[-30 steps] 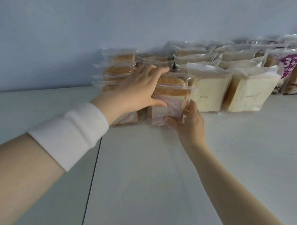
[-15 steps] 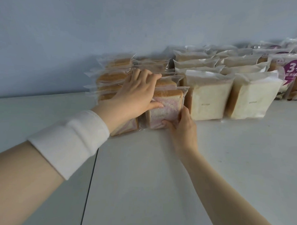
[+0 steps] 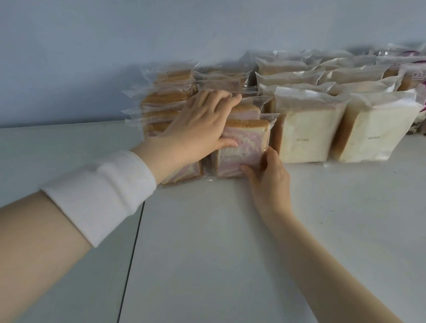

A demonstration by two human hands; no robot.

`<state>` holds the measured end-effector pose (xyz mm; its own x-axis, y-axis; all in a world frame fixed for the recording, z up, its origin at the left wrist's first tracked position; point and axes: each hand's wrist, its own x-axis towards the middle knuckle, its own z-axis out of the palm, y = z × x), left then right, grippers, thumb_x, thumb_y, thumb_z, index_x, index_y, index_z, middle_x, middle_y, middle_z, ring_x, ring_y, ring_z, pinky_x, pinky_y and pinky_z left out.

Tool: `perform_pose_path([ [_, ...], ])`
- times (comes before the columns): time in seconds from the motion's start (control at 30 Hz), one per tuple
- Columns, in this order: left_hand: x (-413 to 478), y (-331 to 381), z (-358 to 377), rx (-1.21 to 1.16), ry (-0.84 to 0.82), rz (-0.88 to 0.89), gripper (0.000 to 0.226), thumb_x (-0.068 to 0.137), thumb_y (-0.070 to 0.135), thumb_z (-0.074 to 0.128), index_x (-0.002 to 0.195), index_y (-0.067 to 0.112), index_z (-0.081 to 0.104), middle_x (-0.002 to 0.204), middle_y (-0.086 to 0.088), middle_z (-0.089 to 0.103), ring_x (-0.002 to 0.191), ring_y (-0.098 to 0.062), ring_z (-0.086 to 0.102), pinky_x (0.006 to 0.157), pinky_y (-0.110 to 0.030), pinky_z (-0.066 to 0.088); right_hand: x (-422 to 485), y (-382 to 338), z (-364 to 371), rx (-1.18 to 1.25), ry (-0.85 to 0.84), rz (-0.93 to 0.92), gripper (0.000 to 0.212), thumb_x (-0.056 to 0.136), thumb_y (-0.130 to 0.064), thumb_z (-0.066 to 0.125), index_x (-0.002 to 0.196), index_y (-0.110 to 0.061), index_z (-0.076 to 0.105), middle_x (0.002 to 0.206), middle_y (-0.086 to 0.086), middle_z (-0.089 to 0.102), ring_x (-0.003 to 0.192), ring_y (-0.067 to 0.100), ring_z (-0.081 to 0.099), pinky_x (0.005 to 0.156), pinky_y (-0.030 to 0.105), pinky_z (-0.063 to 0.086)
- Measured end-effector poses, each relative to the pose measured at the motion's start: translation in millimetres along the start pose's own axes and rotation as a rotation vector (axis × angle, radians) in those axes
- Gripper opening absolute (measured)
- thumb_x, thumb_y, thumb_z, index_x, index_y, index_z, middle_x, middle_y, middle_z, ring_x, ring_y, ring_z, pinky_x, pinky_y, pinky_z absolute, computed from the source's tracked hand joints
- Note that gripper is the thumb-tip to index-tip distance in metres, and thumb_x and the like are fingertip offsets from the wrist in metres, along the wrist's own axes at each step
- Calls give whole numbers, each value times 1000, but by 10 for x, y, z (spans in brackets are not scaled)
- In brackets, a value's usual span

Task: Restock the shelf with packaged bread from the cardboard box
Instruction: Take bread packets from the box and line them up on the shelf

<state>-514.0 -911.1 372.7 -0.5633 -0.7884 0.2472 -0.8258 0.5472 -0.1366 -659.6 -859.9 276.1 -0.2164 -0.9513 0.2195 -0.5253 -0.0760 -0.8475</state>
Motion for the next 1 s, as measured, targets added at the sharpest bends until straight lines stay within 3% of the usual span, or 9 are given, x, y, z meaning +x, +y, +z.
perform_pose_path([
  [0.13,30,-2,71,11,21,-6,89,80,53,55,147,7,18,145,-13,31,135,-31,28,113,-43,23,58,-38,38,0,47,21,40,83,-14,66,116,2,51,113,19,60,99,31,55,66,16,26],
  [0.27,-48,-30,10,68,51,14,101,73,67,39,148,7,7,155,-17,14,145,-33,10,116,-57,4,35,-92,23,7,26,51,52,82,-8,64,129,-2,43,124,16,58,110,30,55,78,25,36],
  [0.37,-300,-45,-46,-114,393,-132,105,75,73,40,145,-1,15,153,-24,17,143,-39,14,114,-57,3,-7,-167,-8,50,13,65,65,83,-5,62,140,-10,32,135,11,52,121,27,51,97,31,41],
  [0.47,-703,-31,109,-525,774,-523,98,82,52,57,141,-12,12,150,-29,15,142,-40,14,118,-40,8,-59,-190,-31,67,14,79,68,84,-8,59,144,-13,27,140,9,48,126,27,47,104,39,40],
  [0.53,-892,-45,284,-789,738,-745,102,81,42,63,143,-9,-1,153,-25,4,145,-31,6,119,-30,3,-91,-193,-36,86,9,87,70,85,-11,60,145,-14,25,142,8,46,128,24,46,106,40,39],
  [0.63,-939,-128,501,-1065,556,-855,96,86,22,63,145,0,-9,157,-16,-1,146,-20,3,120,-34,6,-105,-200,-23,92,8,81,72,83,-15,64,145,-15,26,142,5,46,128,21,47,106,37,39],
  [0.73,-848,-246,599,-1186,511,-739,81,89,8,57,146,0,1,156,-16,11,146,-22,14,116,-22,19,-60,-205,-9,78,16,84,65,84,-13,65,140,-15,33,133,5,53,118,23,52,94,29,41],
  [0.83,-759,-327,653,-1200,460,-636,70,92,0,49,146,2,5,155,-13,16,144,-19,18,117,-26,20,-16,-186,5,71,21,88,57,84,-12,64,134,-14,38,124,7,58,108,25,55,82,25,38],
  [1.0,-724,-366,682,-1220,398,-530,66,94,-5,42,144,-1,-1,142,12,12,120,27,21,94,7,23,-1,-155,77,77,38,101,58,85,-11,61,136,-14,34,125,8,57,105,25,56,77,19,35],
])
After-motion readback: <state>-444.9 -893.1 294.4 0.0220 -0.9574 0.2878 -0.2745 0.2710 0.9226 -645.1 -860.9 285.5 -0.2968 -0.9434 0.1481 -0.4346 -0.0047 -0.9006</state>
